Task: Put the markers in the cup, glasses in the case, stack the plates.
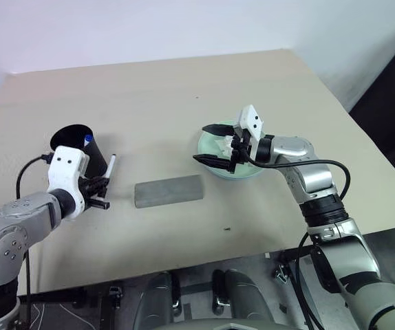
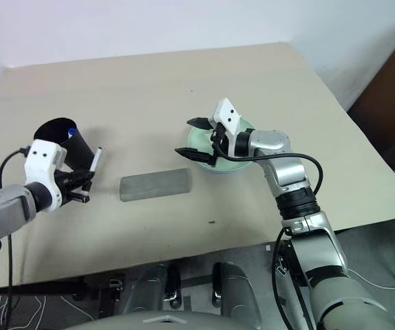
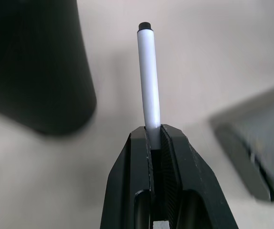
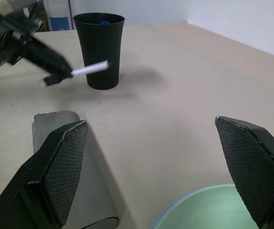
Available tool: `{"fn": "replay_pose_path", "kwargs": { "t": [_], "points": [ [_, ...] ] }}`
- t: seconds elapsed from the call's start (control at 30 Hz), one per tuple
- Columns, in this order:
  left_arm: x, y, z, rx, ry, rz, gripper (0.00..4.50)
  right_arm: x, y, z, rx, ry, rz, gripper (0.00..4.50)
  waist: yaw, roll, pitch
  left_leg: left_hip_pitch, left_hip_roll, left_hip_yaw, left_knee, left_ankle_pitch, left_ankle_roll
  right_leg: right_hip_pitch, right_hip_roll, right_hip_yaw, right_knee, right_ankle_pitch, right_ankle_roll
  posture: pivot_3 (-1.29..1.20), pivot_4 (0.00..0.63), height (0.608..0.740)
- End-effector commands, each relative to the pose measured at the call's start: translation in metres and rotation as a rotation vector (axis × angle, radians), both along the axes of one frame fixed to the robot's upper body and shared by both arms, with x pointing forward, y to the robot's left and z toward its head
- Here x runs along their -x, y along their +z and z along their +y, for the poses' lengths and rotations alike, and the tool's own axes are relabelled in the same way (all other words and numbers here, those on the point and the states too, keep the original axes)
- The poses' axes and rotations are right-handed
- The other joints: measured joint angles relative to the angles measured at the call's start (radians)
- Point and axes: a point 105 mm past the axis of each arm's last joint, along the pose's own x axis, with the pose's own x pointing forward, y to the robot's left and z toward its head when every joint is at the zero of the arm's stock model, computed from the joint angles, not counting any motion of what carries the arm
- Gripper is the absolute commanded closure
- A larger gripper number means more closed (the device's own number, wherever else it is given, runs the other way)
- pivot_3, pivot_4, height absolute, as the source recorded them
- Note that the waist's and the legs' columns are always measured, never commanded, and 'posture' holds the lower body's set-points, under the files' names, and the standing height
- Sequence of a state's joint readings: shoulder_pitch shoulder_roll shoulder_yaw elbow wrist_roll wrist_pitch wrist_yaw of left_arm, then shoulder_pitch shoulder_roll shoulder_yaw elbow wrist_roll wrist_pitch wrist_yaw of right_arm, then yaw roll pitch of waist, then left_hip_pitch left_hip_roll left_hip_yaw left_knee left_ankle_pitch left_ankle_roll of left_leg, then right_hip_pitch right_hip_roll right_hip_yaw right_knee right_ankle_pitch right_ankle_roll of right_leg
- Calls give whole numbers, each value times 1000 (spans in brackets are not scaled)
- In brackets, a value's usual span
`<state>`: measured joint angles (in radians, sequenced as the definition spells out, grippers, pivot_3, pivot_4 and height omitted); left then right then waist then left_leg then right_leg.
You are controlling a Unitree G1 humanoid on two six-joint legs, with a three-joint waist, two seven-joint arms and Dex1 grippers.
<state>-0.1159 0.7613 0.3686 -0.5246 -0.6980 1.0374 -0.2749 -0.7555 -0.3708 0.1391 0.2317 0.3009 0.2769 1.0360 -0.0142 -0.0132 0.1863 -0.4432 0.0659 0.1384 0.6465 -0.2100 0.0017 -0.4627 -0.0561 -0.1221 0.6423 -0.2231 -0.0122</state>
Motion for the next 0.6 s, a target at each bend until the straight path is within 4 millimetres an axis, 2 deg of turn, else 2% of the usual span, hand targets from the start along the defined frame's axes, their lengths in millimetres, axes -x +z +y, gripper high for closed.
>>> {"fn": "replay_pose_path", "kwargs": {
  "t": [0.03,0.07,0.13,0.27,0.4,0.53,0.6],
  "points": [
    [2,36,-20,1,-163,-222,4497,5,17,3,-43,18,-56,0,1,0,0,-1,0,0,-1,0,0,-1,0,0,-1,0,0,0,150,740],
    [4,40,-25,20,-199,-253,4497,5,17,3,-44,18,-56,0,1,0,0,-1,0,0,-2,0,0,-1,0,0,-3,0,0,0,150,740],
    [4,63,-34,87,-245,-399,4497,5,18,3,-46,19,-58,0,3,0,0,-2,0,0,-3,0,0,0,0,0,-4,2,3,0,150,740],
    [1,97,-32,133,-267,-613,4497,9,25,7,-66,35,-77,0,4,-1,0,-2,0,0,-2,0,0,1,1,-1,-5,2,4,0,150,740],
    [0,117,-25,131,-272,-748,4497,14,26,9,-66,52,-79,0,1,-1,0,0,1,0,-1,1,1,3,3,-1,-5,1,9,0,150,740],
    [-3,124,-14,92,-240,-809,4497,16,27,10,-63,59,-81,0,2,-1,0,0,2,0,-1,2,3,3,5,-1,-4,1,9,0,150,740],
    [-2,135,-6,77,-219,-862,4497,17,27,10,-64,62,-82,0,3,-1,0,0,2,0,-1,2,3,3,5,-1,-4,1,9,0,150,740]
  ]
}}
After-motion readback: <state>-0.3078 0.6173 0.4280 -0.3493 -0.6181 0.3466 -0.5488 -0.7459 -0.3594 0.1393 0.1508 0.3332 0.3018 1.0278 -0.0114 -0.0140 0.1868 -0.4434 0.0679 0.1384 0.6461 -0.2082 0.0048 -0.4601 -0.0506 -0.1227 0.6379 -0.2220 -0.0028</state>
